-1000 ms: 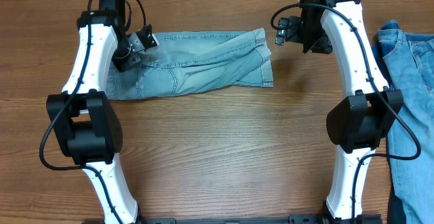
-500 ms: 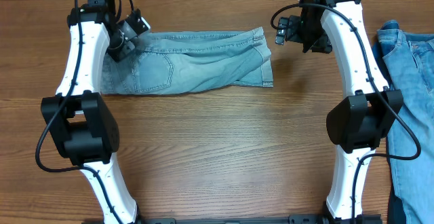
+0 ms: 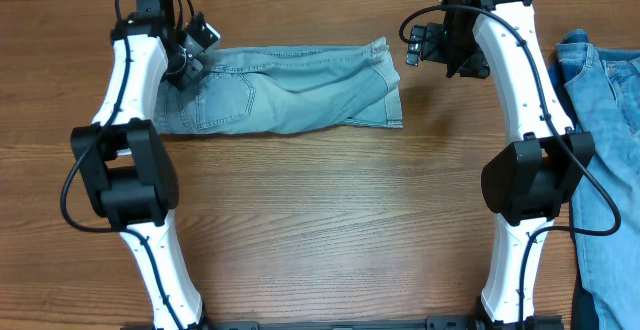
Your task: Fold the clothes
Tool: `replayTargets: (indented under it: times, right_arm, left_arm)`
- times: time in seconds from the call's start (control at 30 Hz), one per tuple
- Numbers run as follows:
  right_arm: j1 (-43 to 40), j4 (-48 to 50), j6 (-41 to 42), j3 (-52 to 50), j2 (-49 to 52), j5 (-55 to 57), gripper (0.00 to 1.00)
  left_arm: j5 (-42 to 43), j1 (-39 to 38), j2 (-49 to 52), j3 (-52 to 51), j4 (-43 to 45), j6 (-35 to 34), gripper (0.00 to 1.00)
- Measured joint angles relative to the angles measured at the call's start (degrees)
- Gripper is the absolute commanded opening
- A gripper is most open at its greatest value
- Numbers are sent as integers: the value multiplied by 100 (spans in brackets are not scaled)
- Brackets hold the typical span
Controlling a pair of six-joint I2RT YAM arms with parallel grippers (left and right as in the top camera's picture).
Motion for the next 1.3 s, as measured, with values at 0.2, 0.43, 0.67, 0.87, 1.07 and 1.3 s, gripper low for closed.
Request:
replayTargets:
  times: [0.2, 0.43, 0.67, 0.87, 1.07, 1.3]
  right_arm:
    - [0, 0, 2, 0, 0, -2, 100]
    - [0, 4, 0, 0, 0, -2, 100]
    - [0, 68, 0, 0, 2, 0, 100]
    - [24, 96, -645, 0, 0, -391, 100]
    - [107, 365, -896, -221, 2, -680, 100]
    - [299, 1716, -1213, -1569, 7, -1051, 100]
  left_arm:
    - [-214, 11, 234, 0, 275, -459, 24]
    - [-671, 26, 236, 13, 828, -898, 93]
    - [-1751, -98, 179, 1241, -168, -2570, 57]
    - [-520, -442, -560, 1650, -1867, -4146, 14]
    - [85, -435, -566, 973, -2267, -5130, 15]
    - [127, -238, -555, -428, -848, -5412, 17]
